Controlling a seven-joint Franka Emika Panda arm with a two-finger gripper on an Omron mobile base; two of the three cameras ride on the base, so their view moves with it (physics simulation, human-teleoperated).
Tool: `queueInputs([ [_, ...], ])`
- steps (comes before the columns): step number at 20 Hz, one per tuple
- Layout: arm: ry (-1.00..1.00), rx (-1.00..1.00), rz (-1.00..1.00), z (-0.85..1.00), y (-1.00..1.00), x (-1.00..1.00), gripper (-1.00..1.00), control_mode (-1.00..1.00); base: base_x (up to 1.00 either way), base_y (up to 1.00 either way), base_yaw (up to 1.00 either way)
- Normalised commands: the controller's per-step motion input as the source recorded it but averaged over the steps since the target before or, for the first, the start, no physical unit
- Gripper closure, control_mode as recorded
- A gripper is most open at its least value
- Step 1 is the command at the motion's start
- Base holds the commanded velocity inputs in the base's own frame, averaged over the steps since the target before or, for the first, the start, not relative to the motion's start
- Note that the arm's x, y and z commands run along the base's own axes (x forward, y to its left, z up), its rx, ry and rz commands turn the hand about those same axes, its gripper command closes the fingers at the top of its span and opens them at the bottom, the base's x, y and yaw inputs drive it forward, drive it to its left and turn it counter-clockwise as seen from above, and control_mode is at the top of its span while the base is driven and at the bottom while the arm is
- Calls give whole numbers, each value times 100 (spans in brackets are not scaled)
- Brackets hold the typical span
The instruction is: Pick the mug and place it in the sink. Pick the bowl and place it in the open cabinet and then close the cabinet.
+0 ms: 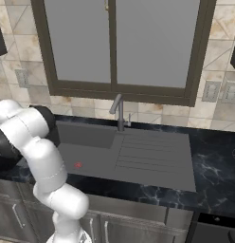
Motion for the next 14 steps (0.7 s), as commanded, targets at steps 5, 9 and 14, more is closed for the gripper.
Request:
queueInputs([
  [5,1,0,0,-18,3,7,-100,-100,0,0,0],
  [9,0,0,0,-16,4,12,-100,-100,0,0,0],
  [14,0,0,0,-5,13,14,-100,-100,0,0,0],
])
